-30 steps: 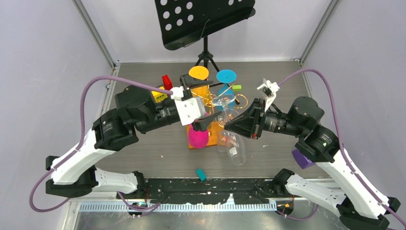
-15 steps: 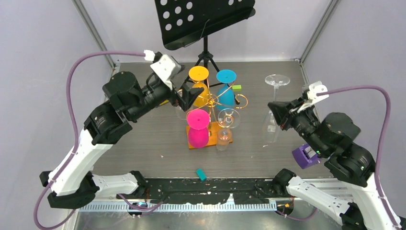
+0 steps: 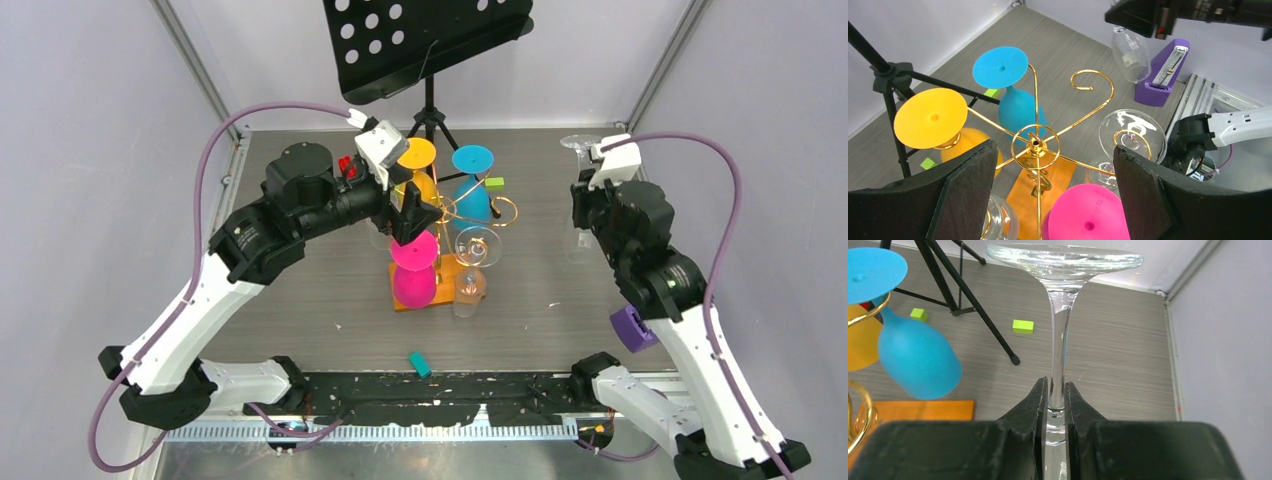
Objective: Place the wine glass upside down on the wine glass rack
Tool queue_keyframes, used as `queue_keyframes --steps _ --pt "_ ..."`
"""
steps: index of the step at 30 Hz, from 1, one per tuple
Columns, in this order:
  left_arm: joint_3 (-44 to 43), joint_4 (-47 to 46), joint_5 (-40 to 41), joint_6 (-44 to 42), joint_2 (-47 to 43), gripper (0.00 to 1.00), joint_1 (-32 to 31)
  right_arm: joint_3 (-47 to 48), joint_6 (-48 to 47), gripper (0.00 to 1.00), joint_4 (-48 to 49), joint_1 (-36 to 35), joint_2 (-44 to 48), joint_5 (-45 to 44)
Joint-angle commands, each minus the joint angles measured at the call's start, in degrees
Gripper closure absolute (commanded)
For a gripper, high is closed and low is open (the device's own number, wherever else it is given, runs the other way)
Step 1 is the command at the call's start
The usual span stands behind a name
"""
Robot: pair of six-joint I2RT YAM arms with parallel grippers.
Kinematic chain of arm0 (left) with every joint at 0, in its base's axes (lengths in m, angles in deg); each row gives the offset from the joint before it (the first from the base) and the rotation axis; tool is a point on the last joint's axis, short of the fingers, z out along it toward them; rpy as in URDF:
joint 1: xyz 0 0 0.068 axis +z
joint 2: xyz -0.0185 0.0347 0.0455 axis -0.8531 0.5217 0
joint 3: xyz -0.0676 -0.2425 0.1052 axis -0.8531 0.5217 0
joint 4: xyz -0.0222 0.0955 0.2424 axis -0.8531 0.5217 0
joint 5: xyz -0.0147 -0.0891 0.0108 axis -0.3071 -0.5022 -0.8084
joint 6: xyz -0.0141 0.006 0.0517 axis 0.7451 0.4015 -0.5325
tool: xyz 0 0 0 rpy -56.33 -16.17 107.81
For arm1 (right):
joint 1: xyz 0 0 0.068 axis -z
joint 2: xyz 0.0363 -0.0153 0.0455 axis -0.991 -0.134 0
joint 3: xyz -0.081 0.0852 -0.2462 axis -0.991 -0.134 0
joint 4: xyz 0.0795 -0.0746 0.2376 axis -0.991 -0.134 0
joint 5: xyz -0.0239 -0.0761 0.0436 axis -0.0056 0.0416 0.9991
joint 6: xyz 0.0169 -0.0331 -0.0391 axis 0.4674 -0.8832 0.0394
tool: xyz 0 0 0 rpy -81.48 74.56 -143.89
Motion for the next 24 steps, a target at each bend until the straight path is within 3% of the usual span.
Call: queue_keyframes --steps 1,4,9,15,24 --pt "0.10 -1.72 -1.07 1.82 0.38 0.16 1.24 -3.51 -0.24 0.95 16.20 5.21 -1.23 14.09" --pt "-0.72 -1.18 -1.07 3.27 2.63 0.20 2.05 -9.36 1.27 0.95 23.21 7.98 -1.00 21.37" --pt "0.04 -2.27 -1.57 6.48 5.24 0.25 3.40 -20.53 2.60 0.95 43.74 9.64 0.99 35.53" --pt "-2.23 -0.86 -2.49 7.86 8.43 0.32 3.71 -21.75 0.76 0.95 46.39 9.80 -0.36 48.20" --pt "-1.53 -1.10 -2.41 8.83 8.63 0.42 3.75 -24.57 0.44 0.95 49.23 9.78 -0.80 56.33"
